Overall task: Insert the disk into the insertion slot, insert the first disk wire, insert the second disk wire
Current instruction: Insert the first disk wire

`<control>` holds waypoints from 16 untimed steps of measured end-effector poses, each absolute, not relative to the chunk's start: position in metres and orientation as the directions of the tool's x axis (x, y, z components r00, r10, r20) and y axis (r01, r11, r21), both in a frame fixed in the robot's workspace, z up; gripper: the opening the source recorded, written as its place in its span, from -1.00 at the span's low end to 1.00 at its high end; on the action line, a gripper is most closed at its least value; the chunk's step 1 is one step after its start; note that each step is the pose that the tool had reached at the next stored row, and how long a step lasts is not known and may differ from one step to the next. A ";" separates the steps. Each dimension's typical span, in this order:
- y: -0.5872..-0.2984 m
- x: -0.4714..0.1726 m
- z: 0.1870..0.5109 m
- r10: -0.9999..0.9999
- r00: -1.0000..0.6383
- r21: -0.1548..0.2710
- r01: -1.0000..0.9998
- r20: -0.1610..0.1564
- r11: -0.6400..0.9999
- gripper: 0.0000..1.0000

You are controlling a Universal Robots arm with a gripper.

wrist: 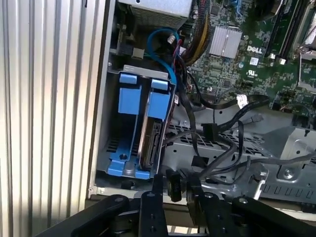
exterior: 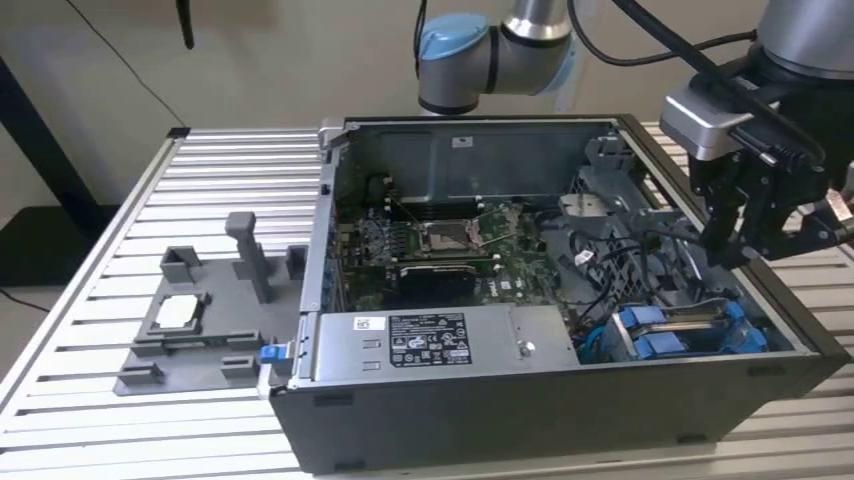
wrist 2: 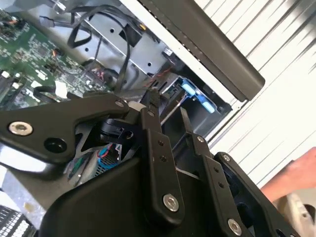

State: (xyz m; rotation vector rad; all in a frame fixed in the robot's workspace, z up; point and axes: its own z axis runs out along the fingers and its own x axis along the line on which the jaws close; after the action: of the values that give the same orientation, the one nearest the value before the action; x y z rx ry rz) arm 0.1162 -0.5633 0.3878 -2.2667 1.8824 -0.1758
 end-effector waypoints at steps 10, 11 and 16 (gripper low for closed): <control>-0.548 0.116 0.386 -0.980 0.193 -0.209 -0.958 0.040 -0.197 -0.33; -0.547 0.116 0.386 -0.980 0.193 -0.207 -0.958 0.046 -0.198 -0.33; -0.545 0.116 0.385 -0.980 0.193 -0.205 -0.958 0.056 -0.200 -0.51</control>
State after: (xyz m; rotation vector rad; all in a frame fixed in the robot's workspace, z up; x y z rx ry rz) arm 0.1161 -0.5447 0.3854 -2.3273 1.9026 -0.2638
